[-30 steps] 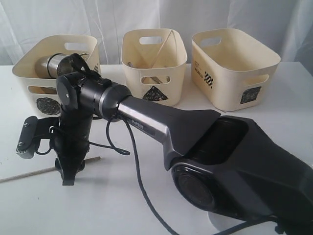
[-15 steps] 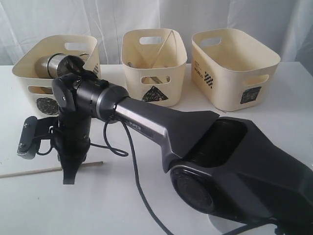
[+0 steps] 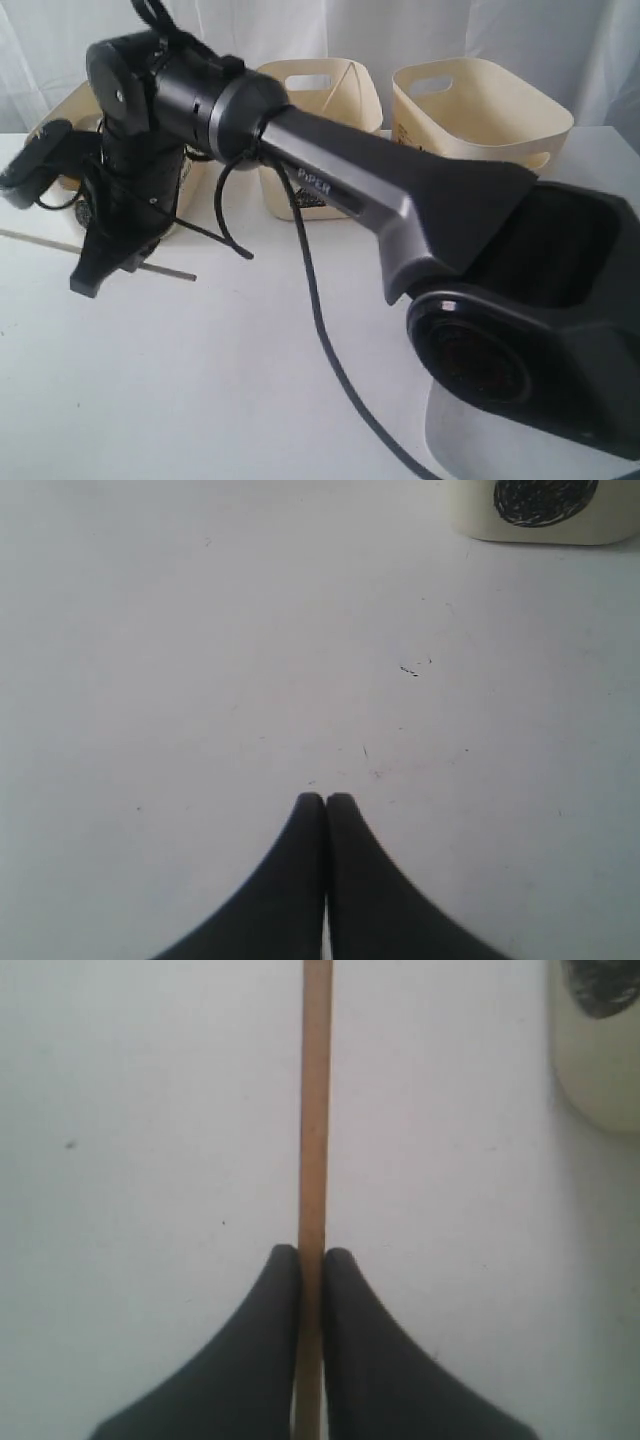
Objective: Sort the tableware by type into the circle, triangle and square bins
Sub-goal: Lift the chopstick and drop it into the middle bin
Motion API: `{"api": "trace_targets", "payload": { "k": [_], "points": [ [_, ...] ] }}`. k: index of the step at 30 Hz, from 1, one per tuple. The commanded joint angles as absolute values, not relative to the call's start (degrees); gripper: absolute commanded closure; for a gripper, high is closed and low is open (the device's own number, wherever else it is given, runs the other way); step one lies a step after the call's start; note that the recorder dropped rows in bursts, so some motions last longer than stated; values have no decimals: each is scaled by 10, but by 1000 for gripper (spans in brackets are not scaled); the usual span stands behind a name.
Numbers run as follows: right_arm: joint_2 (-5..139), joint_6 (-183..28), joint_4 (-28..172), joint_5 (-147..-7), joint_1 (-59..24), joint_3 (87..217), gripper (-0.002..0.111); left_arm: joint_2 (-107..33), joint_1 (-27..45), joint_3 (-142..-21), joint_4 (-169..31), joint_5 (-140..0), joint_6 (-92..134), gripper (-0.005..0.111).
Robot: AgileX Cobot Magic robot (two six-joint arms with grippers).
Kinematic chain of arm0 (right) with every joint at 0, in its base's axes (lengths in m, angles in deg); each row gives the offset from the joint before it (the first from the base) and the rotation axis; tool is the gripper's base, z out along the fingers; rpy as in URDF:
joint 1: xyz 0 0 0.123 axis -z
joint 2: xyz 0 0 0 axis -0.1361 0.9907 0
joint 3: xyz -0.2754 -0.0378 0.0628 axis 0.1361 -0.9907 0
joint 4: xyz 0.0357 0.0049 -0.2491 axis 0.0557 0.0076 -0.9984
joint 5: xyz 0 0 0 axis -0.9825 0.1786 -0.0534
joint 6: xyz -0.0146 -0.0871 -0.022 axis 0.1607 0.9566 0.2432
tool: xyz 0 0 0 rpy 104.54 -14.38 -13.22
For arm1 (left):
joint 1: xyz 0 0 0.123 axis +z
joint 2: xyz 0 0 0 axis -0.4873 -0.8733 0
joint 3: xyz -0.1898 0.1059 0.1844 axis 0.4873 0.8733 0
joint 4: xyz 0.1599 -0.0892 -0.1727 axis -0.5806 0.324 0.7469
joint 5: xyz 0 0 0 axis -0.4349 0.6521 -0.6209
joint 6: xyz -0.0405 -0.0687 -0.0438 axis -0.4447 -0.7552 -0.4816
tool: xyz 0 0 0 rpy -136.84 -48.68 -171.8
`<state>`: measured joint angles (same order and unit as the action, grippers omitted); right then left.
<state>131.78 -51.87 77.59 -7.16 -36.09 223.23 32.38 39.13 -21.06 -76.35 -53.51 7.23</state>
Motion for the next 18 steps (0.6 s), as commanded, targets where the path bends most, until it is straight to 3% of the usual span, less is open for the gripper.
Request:
{"api": "trace_targets", "payload": {
  "k": [1,8,18],
  "points": [
    [1281,-596,759,-69,-349,2233,108,325,388,-208,-764,-536,70,107],
    [1242,-718,630,-69,-310,2233,108,325,388,-208,-764,-536,70,107],
    [1243,-734,519,-69,-247,2233,108,325,388,-208,-764,-536,70,107]
  ]
}}
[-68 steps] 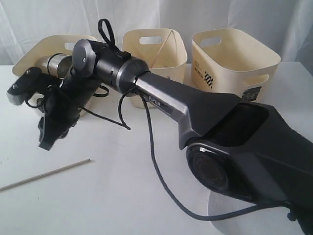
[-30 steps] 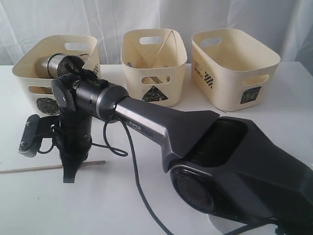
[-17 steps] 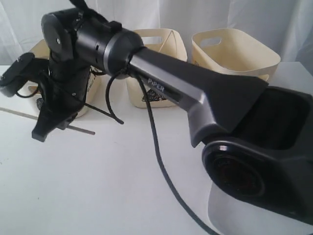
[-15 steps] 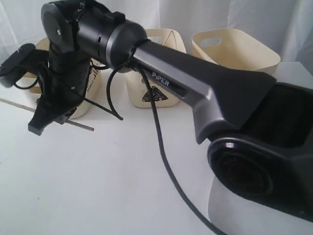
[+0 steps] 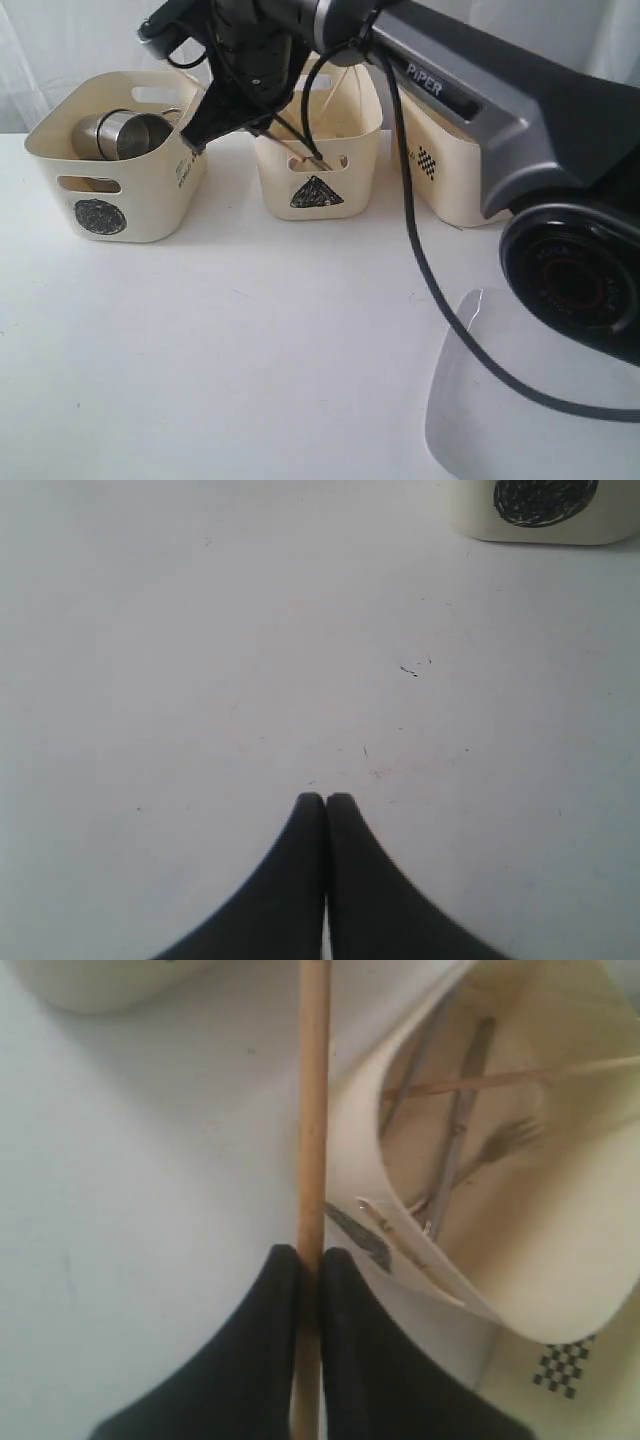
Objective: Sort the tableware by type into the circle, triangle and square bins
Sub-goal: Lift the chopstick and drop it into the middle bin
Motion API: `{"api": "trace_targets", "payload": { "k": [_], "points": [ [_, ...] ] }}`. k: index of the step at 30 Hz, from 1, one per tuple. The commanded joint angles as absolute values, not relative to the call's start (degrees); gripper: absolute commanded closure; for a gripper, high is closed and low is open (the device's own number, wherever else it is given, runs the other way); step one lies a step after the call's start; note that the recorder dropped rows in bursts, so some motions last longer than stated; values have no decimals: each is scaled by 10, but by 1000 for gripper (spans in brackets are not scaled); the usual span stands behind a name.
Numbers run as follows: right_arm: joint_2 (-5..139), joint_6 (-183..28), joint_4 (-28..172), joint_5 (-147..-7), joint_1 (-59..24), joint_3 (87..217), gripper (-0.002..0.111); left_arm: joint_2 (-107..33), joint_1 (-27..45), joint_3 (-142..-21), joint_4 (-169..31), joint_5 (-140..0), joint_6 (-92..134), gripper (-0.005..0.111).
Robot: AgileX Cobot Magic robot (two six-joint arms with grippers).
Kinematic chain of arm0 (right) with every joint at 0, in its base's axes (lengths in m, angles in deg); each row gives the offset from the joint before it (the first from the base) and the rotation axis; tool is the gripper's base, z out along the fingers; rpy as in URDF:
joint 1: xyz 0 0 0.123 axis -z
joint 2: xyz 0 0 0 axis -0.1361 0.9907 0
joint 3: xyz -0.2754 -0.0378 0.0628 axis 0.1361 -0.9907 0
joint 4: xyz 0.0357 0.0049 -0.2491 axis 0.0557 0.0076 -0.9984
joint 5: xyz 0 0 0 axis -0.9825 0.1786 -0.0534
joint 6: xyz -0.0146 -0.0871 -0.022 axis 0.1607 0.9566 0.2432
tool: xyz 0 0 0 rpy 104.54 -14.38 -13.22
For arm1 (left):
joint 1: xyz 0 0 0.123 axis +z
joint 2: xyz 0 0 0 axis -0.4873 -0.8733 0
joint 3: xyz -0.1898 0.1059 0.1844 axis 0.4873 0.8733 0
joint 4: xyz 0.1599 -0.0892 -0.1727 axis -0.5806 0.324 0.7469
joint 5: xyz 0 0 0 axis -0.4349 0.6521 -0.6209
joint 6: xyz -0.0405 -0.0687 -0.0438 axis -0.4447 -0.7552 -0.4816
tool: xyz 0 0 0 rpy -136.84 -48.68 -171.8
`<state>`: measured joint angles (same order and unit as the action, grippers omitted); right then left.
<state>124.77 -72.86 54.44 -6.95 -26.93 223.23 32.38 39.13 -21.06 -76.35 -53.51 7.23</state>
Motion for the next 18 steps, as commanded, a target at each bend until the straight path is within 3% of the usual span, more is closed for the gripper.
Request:
{"api": "trace_targets", "payload": {
  "k": [1,18],
  "points": [
    [1243,-737,517,-78,-242,2233,108,325,388,-208,-764,-536,70,107],
    [1274,-838,422,-266,-207,2233,108,325,388,-208,-764,-536,70,107]
  ]
}}
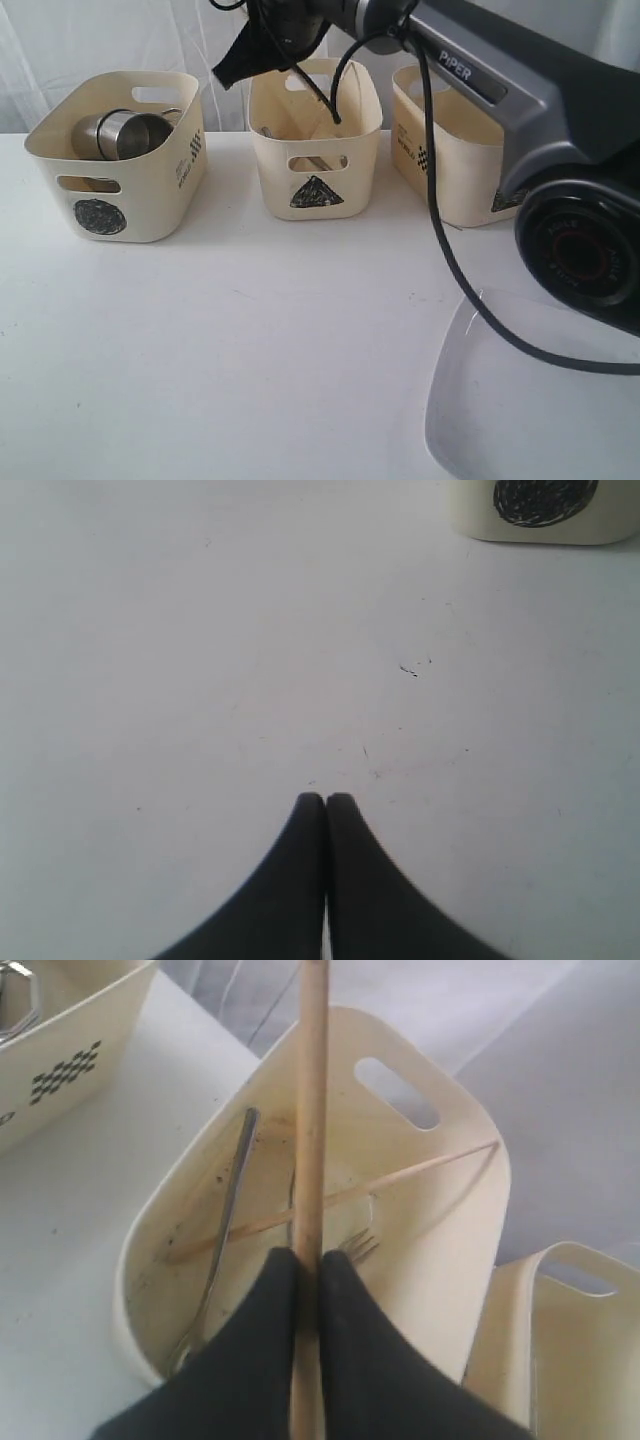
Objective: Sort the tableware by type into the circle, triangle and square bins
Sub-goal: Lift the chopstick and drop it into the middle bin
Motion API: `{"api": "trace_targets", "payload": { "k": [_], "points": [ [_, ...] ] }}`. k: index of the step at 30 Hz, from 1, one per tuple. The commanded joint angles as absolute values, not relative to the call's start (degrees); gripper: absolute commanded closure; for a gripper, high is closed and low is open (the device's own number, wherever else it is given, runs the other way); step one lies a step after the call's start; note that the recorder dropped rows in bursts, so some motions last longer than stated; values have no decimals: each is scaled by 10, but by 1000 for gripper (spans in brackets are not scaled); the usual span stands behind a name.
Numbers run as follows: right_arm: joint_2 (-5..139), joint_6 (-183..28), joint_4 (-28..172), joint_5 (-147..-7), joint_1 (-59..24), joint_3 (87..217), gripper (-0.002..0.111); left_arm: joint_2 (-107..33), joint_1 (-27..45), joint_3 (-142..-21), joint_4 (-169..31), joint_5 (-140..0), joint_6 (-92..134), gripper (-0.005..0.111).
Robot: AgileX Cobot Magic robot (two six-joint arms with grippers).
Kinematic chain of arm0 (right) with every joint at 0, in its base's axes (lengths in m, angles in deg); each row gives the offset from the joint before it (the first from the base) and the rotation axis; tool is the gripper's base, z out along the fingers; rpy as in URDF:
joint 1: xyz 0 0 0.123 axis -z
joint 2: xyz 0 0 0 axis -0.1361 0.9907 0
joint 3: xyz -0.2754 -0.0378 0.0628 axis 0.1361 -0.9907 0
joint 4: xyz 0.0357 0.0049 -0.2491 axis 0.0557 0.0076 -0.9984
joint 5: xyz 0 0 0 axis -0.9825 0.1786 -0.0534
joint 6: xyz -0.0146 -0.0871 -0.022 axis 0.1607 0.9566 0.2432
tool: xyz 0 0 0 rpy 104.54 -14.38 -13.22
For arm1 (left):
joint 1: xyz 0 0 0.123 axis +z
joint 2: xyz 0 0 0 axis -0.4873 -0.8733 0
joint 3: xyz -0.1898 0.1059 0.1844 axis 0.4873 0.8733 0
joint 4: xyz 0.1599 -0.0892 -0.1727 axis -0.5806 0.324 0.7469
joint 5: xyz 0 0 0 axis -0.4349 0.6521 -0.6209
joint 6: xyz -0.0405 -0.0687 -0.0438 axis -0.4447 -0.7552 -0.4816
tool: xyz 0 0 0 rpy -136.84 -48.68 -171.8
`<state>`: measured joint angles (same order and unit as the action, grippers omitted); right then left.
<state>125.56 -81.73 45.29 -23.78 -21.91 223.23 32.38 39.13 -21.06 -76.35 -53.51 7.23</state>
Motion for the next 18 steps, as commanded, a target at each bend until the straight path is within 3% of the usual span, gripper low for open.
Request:
{"api": "trace_targets", "payload": {
  "k": [1,15,18],
  "points": [
    [1278,-838,423,-271,-203,2233,108,325,388,-208,-764,-536,70,107],
    [1315,-741,451,-359,-178,2233,108,325,388,-208,-764,-534,70,107],
    [1317,-741,451,-336,-178,2233,101,325,388,-208,-764,-534,70,107]
  ]
}}
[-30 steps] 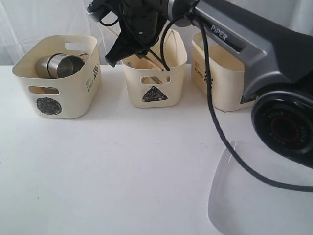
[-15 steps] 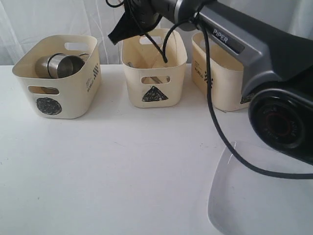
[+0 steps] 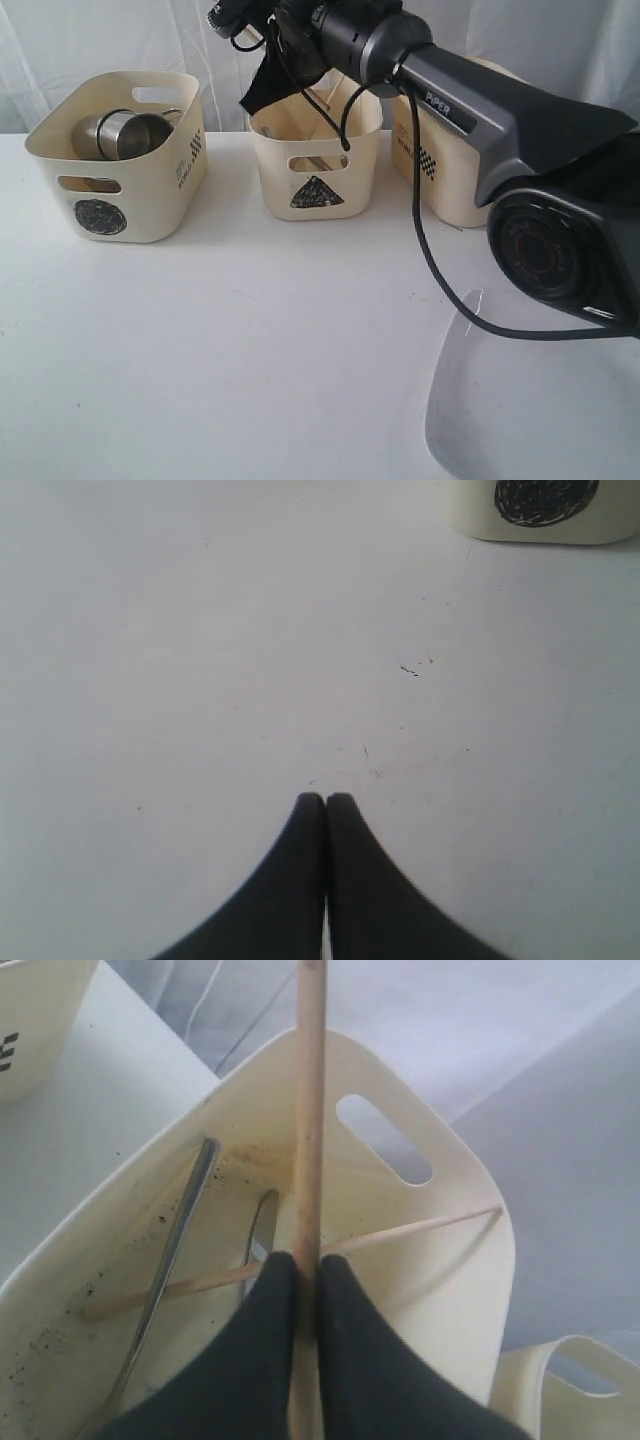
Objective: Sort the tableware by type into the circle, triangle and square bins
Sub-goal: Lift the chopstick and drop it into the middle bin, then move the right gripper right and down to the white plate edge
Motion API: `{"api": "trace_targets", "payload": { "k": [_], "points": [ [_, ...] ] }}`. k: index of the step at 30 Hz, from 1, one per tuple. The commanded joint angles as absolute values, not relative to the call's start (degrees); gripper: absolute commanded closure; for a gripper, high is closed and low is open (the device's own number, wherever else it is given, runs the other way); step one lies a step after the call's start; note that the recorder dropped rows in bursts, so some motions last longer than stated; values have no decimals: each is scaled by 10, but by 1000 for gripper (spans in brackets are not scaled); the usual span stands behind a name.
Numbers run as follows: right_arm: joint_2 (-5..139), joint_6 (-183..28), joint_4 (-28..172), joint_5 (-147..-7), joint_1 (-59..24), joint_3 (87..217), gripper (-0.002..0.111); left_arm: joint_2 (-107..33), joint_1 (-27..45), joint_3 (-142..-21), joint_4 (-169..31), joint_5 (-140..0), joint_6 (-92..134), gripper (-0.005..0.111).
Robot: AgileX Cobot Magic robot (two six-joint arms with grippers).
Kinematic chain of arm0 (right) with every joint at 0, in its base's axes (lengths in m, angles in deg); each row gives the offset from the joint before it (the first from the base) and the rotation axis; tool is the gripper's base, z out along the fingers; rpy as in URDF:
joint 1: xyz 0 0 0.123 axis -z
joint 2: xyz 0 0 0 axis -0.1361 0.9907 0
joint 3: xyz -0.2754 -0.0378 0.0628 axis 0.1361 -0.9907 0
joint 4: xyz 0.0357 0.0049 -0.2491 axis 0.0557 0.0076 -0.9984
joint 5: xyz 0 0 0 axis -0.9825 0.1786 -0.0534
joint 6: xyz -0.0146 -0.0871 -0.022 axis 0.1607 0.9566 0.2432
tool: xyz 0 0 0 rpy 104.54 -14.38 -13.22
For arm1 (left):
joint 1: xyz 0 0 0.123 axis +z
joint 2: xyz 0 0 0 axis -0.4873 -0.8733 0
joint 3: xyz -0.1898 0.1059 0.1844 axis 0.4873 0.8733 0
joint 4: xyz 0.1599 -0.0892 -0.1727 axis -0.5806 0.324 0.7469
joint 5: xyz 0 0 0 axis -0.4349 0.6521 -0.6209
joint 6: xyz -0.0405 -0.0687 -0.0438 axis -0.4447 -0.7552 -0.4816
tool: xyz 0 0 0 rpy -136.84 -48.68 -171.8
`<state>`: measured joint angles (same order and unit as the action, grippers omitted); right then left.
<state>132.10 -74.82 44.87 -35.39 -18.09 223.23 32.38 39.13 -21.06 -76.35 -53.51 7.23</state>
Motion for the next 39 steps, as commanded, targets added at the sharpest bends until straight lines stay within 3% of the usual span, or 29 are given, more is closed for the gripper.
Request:
{"api": "trace_targets", "payload": {
  "k": [1,6,13,17,22,31,35,39],
  "points": [
    [1317,-741,451,-323,-178,2233,97,325,388,-208,-764,-534,70,107],
    [1317,-741,449,-294,-175,2233,78,325,388,-208,-764,-534,70,107],
    [1316,-764,444,-210,-167,2233,75,325,388,-208,-764,-534,70,107],
    [1311,-783,443,-69,-167,2233,83,325,388,-208,-764,-534,70,107],
    [1284,-823,457,-69,-160,2203,108,325,388,-208,-764,-536,70,107],
    [1161,-845,485,-96,-137,2183,108,325,388,-208,-764,-535,70,107],
    [1076,-833,522,-163,-71,2039,108,325,388,-208,-764,-535,70,107],
    [875,-833,566,-356,24,1741,108,325,388,-208,-764,-535,70,107]
  ]
}}
